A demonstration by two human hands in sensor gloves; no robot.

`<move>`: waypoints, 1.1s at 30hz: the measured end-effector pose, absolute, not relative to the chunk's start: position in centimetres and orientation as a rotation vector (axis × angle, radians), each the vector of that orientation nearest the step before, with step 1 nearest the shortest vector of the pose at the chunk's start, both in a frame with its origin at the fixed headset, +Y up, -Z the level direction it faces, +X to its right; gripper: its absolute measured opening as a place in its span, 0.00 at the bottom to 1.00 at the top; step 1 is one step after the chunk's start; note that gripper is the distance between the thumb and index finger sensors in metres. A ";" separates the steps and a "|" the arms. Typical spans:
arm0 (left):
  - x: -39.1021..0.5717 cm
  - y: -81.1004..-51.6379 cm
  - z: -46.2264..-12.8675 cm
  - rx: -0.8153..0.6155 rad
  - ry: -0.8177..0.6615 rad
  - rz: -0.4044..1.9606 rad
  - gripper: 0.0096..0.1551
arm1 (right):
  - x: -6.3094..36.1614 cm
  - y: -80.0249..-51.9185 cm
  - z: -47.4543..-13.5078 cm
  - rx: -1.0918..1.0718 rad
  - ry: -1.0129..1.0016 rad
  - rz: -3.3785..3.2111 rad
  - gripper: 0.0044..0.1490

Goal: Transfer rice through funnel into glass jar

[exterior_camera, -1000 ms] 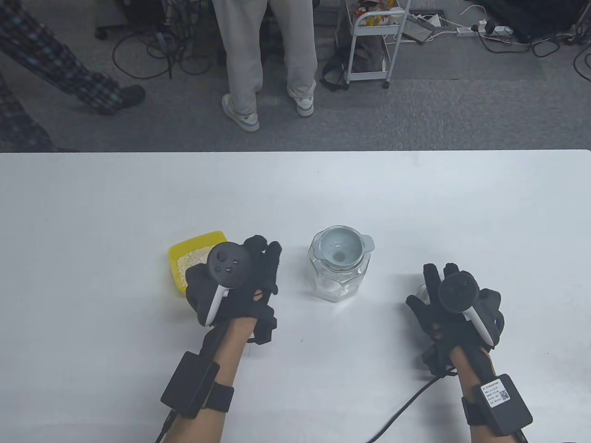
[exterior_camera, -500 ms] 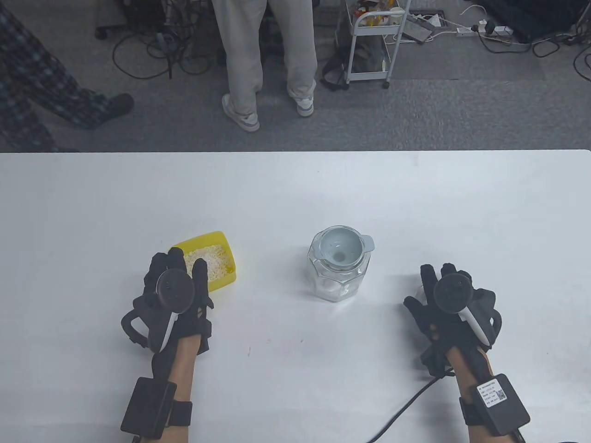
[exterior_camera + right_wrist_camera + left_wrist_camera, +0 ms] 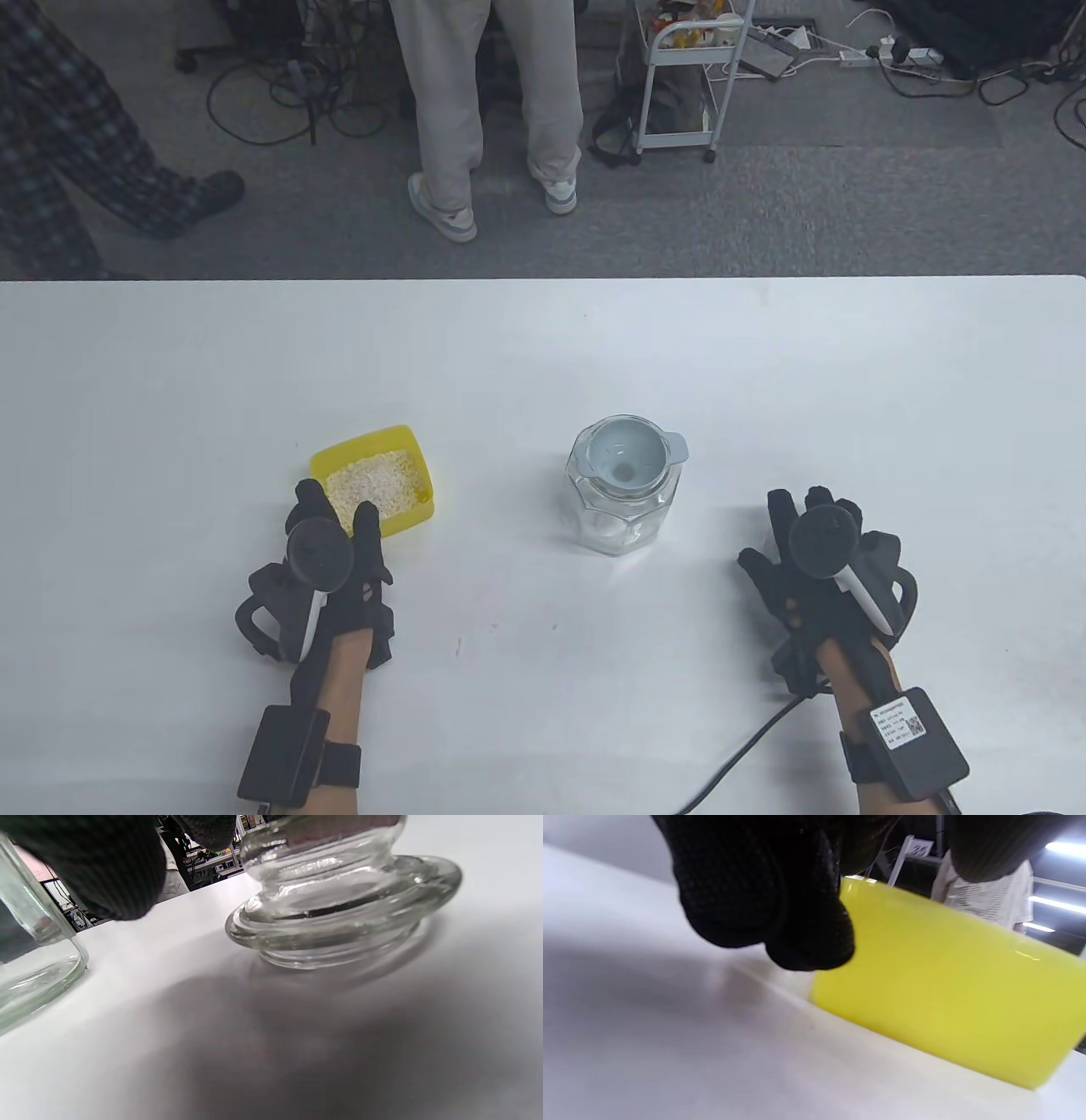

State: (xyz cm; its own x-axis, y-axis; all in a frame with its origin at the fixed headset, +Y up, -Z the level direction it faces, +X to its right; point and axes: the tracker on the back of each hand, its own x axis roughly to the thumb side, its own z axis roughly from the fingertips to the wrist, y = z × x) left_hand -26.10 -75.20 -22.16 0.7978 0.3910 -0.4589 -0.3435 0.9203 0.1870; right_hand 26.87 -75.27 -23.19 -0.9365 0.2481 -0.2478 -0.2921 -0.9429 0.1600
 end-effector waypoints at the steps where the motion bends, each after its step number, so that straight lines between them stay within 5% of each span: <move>1: -26.6 -75.6 -22.4 0.078 0.551 0.471 0.47 | 26.8 -75.3 -23.2 -0.326 0.282 2.834 0.54; 7: -28.5 -77.4 -22.9 -0.070 0.652 0.725 0.52 | 26.9 -75.3 -23.2 -0.332 0.280 2.828 0.54; 19: -29.0 -76.6 -25.2 -0.311 0.792 0.784 0.34 | 26.7 -75.2 -23.0 -0.321 0.269 2.834 0.53; 27: -28.5 -77.1 -25.2 -0.347 0.711 0.917 0.36 | 26.8 -75.2 -23.1 -0.313 0.264 2.826 0.53; 33: -27.4 -77.7 -24.9 -0.348 0.612 1.180 0.47 | 26.9 -75.2 -23.1 -0.314 0.255 2.815 0.54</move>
State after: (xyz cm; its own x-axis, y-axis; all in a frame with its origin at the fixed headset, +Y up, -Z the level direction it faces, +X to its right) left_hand -27.43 -77.73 -24.94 0.2472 0.7514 -0.6118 -0.9329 0.3552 0.0593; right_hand 26.94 -75.17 -23.13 -0.9321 0.2711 -0.2403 -0.3098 -0.9403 0.1410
